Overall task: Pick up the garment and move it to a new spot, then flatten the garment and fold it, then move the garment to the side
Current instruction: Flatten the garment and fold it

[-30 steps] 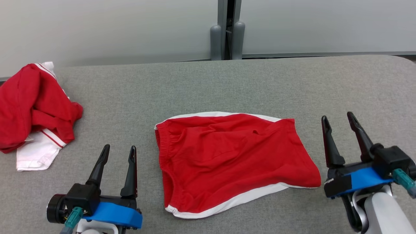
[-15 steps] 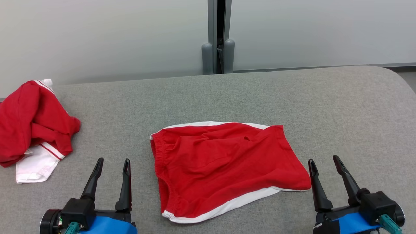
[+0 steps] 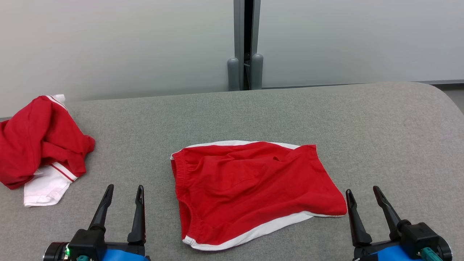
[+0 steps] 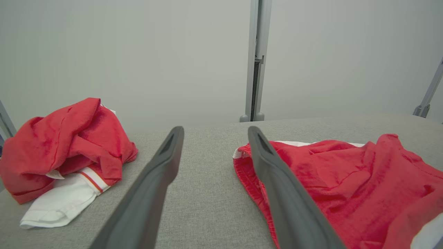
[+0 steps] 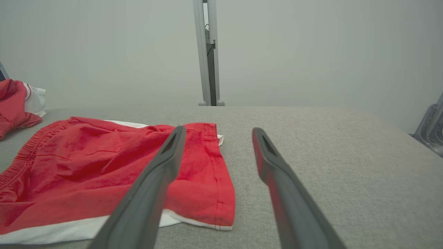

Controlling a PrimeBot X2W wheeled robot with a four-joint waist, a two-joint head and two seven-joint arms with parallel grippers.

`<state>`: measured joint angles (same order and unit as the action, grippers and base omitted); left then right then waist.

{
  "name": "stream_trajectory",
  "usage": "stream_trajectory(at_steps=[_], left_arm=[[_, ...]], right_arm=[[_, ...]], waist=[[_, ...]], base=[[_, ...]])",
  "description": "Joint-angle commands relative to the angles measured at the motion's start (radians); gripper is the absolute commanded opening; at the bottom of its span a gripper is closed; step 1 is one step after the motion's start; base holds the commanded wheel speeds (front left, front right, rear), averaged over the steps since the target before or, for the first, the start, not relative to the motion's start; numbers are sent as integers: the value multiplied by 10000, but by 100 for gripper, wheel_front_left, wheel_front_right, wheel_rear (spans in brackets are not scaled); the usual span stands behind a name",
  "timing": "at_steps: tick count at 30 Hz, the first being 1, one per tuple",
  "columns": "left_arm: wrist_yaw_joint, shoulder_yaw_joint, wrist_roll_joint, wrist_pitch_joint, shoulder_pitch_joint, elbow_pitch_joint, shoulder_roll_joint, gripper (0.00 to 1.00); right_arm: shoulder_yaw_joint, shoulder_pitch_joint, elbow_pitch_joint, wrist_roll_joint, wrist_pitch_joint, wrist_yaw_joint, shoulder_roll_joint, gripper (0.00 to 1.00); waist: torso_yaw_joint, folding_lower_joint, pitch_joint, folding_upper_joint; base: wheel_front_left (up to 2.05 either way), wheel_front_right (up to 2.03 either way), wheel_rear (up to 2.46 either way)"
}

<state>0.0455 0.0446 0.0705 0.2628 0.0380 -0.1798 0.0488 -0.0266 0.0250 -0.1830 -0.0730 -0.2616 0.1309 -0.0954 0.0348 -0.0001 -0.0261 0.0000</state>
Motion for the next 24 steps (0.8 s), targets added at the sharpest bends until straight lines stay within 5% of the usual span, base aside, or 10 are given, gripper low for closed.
stream_trajectory(at_steps=[1, 10, 24], left_arm=[[-44, -20, -15, 31, -161, 46, 33, 100], [202, 273, -3, 29, -103, 27, 33, 100], [784, 2237, -144, 31, 246, -1190, 160, 100]], right_arm=[[7, 119, -24, 41, -49, -3, 65, 100], [173, 91, -458, 145, -49, -3, -5, 100], [278, -823, -2491, 192, -51, -3, -194, 100]], waist=[[-11, 1, 9, 0], [-80, 1, -33, 0], [-246, 1, -679, 0]], base=[[0, 0, 0], [0, 0, 0], [0, 0, 0]])
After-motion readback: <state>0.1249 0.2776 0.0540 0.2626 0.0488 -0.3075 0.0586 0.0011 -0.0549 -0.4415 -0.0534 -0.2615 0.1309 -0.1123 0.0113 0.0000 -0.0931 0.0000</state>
